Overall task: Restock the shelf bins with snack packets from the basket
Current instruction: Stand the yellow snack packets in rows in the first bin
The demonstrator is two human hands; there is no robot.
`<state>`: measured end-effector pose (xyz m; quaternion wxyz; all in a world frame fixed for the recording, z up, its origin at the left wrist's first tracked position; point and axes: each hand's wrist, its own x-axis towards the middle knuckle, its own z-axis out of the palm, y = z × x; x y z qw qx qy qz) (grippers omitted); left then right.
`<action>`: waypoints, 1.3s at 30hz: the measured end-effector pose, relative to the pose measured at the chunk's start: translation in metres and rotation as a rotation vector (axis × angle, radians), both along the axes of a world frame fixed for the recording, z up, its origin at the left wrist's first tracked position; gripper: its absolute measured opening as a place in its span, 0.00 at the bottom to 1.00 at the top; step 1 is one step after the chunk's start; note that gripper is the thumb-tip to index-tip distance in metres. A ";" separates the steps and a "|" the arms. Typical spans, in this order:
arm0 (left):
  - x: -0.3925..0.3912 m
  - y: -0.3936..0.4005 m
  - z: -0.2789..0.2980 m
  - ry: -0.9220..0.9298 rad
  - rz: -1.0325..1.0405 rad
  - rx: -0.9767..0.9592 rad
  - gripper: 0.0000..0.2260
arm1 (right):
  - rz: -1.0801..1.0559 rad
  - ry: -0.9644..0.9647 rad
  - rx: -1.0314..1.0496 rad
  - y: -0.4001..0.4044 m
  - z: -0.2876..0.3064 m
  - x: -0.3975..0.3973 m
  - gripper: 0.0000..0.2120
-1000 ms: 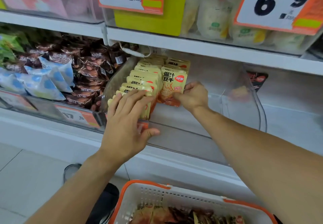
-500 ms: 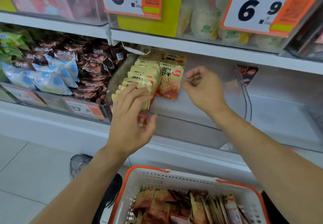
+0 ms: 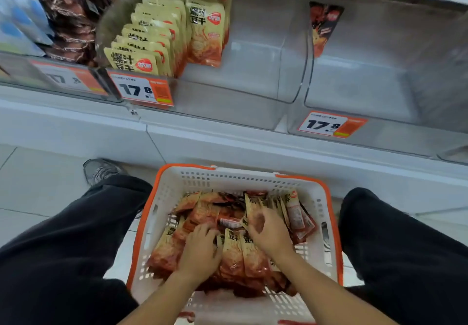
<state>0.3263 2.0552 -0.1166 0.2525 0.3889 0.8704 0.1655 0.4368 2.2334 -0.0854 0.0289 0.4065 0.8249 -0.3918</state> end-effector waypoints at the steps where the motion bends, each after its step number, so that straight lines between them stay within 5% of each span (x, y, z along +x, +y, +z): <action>1: 0.008 -0.003 -0.002 0.046 -0.035 -0.038 0.12 | 0.002 -0.086 -0.024 -0.004 -0.009 0.009 0.11; 5: 0.015 -0.001 0.000 0.117 -0.082 -0.129 0.13 | -0.041 -0.384 -0.055 -0.023 -0.031 0.039 0.24; 12: 0.019 0.001 0.004 0.154 -0.161 -0.202 0.14 | -0.213 -0.427 -0.198 -0.031 -0.029 0.055 0.36; 17: 0.018 0.012 0.017 0.153 -0.194 -0.335 0.16 | -0.164 -0.568 -0.310 -0.022 -0.018 0.054 0.54; 21: 0.020 0.022 0.035 0.140 -0.147 -0.342 0.14 | 0.041 -0.616 -0.332 -0.015 -0.003 0.037 0.41; 24: 0.013 0.027 0.054 -0.043 -0.036 -0.353 0.12 | 0.177 -0.532 -0.334 -0.015 0.020 0.017 0.24; 27: -0.009 0.029 0.077 -0.194 0.047 -0.351 0.16 | 0.225 -0.357 -0.303 -0.014 0.045 0.000 0.18; 32: -0.054 0.035 0.128 -0.779 0.275 -0.045 0.09 | 0.032 0.058 -0.394 -0.019 0.070 -0.023 0.09; 39: -0.108 0.047 0.195 -0.387 0.039 0.187 0.07 | -0.096 0.428 -0.442 -0.032 0.127 -0.061 0.11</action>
